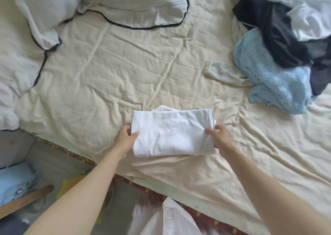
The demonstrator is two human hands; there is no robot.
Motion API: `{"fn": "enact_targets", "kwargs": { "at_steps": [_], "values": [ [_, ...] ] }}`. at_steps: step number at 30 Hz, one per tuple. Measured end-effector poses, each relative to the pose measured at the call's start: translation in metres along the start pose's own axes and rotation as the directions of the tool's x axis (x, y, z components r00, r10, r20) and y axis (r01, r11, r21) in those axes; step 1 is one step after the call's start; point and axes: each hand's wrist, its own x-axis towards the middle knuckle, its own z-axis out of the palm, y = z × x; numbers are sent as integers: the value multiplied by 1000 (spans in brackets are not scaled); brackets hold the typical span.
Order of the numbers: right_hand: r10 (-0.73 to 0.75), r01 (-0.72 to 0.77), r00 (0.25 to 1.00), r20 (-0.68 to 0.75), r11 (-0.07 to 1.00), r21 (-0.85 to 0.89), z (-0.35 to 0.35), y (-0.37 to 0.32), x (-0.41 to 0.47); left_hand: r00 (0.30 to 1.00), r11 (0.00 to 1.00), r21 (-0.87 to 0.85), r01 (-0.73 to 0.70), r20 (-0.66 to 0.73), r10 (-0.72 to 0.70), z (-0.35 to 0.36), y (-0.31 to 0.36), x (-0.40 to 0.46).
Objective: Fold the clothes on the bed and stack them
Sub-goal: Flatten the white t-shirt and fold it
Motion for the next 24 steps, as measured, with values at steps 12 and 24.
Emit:
{"fn": "enact_targets", "kwargs": {
  "at_steps": [12,24],
  "values": [
    [-75,92,993,-86,975,203,-95,28,-157,969,965,104,-241,83,234,-25,23,-147],
    [134,43,956,-261,818,574,-190,185,-310,754,778,185,-601,454,475,45,42,-289]
  ]
}}
